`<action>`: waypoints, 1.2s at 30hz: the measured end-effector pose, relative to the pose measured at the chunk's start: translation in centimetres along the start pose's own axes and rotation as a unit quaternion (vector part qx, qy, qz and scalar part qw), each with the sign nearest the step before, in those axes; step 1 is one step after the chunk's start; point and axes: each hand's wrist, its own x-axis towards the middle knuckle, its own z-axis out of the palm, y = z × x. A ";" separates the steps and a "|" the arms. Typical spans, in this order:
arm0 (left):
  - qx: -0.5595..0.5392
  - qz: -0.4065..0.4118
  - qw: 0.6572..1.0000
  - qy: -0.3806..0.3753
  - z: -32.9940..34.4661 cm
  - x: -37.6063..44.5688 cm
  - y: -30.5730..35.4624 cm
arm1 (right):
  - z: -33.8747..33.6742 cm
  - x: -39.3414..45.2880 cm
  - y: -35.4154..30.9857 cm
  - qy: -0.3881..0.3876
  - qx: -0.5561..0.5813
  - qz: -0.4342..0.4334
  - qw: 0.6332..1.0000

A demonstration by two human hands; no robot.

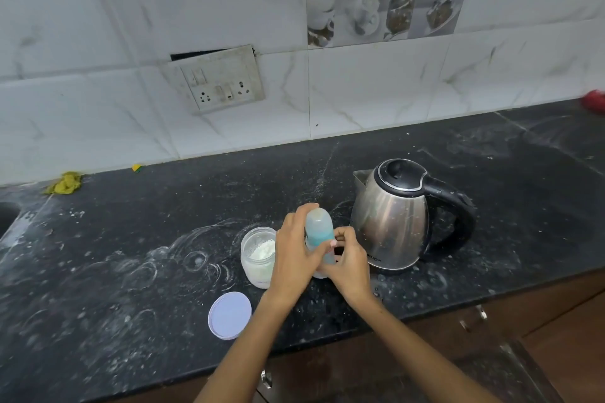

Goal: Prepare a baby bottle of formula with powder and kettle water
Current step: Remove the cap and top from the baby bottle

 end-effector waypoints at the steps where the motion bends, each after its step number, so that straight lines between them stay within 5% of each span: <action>1: 0.007 -0.005 1.000 0.023 0.1 -0.2 0.1 | 0.3 -0.1 0.0 0.006 -0.014 0.002 1.000; 10: 0.004 0.004 0.999 0.050 -3.2 -1.4 0.0 | 2.0 0.6 1.4 -0.010 0.002 0.020 1.000; 25: 0.072 0.016 0.986 -0.151 2.3 -7.7 -3.4 | -5.2 -3.0 4.4 0.013 -0.043 -0.053 0.998; 36: 0.155 0.041 0.970 -0.185 4.8 -7.7 -4.4 | -5.8 -3.2 3.7 0.021 -0.044 -0.089 0.995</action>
